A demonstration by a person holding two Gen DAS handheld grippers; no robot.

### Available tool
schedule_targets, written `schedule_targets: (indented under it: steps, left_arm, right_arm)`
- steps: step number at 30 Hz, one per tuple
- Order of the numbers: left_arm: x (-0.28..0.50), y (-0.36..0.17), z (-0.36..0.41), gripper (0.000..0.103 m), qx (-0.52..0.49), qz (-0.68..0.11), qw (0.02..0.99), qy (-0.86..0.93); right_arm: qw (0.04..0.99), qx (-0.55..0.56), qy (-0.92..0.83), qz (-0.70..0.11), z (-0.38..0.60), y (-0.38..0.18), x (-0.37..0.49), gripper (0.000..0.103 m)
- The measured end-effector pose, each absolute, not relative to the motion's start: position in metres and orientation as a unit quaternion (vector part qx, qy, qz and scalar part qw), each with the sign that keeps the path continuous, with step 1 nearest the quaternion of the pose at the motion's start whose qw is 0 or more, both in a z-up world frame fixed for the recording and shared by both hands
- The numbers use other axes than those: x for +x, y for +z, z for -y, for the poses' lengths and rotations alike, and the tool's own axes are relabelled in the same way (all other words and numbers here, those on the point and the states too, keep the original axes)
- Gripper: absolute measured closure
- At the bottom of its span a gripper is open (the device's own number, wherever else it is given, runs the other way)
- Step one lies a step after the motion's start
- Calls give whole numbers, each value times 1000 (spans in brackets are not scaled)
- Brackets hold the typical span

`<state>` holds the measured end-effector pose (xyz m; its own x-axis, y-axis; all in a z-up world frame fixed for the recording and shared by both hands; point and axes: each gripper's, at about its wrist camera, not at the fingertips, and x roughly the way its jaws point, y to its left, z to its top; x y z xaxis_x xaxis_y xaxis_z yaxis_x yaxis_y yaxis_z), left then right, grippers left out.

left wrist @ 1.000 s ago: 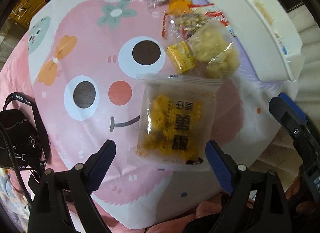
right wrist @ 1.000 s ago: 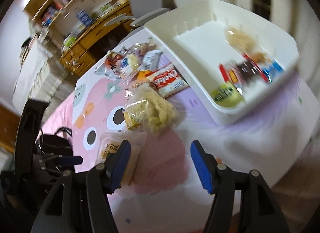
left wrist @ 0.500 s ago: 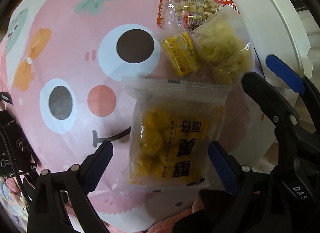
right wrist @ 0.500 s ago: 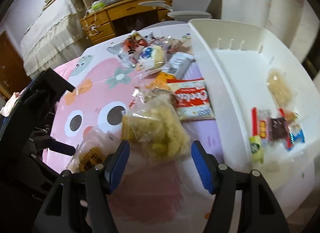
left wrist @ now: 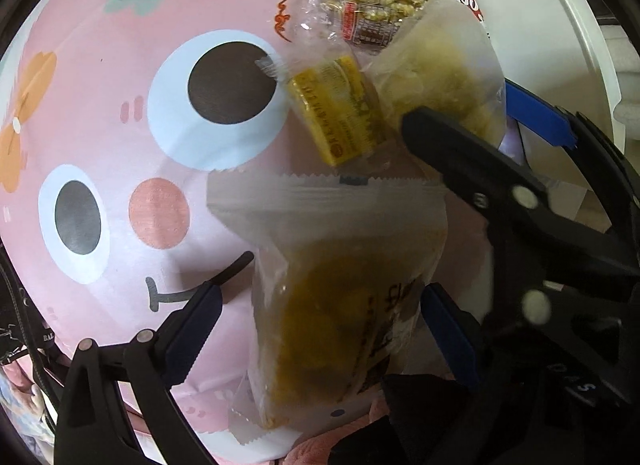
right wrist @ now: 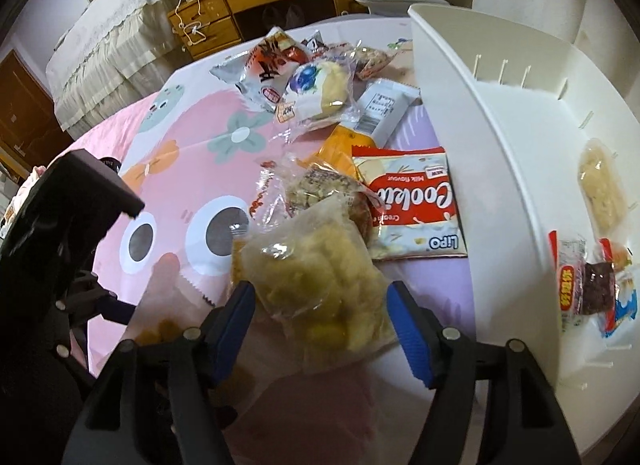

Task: Organize snacks
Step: 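Carry the yellow puff bag and clear puff bag over the white tray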

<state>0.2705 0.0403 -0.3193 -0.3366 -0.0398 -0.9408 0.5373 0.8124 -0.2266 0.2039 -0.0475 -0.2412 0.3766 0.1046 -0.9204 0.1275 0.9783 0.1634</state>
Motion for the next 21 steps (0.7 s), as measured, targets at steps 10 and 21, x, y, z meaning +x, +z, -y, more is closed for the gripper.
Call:
schedule_targets:
  steps: [10,21]
  left_arm:
    - [268,-318,-28,20,148,-770,563,-262]
    - [262,-303,-25,42,124,-757,584,-266]
  right_arm:
    - [807,108,-10,-581,48,-257,214,30]
    - [799,115,-15,-590,49,-255,211,48]
